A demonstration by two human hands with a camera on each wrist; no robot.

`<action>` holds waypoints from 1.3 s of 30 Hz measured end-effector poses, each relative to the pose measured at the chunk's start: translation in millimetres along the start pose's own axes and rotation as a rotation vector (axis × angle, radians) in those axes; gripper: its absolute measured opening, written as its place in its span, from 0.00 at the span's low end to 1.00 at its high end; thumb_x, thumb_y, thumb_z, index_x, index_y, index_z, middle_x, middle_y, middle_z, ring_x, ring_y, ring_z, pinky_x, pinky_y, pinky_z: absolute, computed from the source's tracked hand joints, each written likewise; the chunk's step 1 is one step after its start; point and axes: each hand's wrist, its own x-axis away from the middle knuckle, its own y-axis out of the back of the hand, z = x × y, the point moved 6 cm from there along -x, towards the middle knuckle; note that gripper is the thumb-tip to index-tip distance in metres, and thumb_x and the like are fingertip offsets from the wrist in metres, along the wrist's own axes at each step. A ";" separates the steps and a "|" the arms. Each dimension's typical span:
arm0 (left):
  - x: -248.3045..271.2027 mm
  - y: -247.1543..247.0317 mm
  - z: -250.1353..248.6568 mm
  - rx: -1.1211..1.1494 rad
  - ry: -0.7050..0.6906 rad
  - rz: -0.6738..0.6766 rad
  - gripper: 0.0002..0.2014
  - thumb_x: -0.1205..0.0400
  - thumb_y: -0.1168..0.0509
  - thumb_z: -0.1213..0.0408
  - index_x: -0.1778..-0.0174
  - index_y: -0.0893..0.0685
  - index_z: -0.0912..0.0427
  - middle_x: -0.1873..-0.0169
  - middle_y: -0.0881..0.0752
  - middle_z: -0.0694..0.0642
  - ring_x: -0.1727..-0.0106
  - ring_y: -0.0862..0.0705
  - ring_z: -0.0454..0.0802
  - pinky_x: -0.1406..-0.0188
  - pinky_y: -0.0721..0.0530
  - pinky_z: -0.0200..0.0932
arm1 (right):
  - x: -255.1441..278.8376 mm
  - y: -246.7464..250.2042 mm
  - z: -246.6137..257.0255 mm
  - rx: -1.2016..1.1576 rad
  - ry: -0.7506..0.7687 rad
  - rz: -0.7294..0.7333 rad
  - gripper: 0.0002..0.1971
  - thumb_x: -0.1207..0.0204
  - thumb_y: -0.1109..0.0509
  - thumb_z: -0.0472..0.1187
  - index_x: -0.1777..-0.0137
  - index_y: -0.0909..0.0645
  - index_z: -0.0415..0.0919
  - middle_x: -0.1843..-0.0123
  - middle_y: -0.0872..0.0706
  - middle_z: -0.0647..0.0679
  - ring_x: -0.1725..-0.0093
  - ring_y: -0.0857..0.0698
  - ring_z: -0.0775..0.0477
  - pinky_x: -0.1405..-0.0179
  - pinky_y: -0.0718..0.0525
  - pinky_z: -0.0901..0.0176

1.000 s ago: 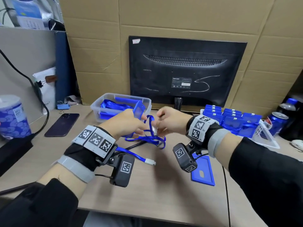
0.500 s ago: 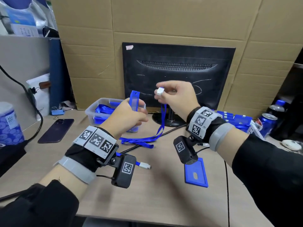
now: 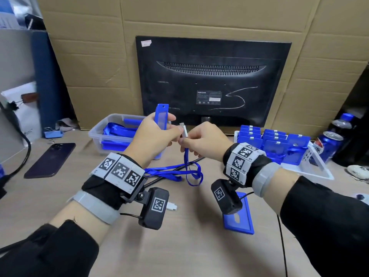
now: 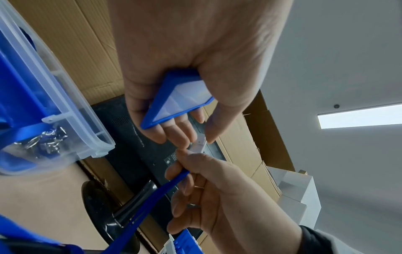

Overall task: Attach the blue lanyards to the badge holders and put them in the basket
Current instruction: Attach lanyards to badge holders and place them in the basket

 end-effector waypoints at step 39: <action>-1.4 20.2 3.6 0.122 0.097 -0.025 0.15 0.20 0.26 0.70 0.38 0.15 0.57 0.66 0.08 0.57 0.64 0.10 0.46 0.52 0.06 0.48 | -1.6 -1.1 13.6 -0.620 0.028 0.081 0.12 0.14 0.26 0.34 0.33 0.10 0.41 0.45 0.04 0.42 0.45 0.04 0.42 0.44 0.08 0.54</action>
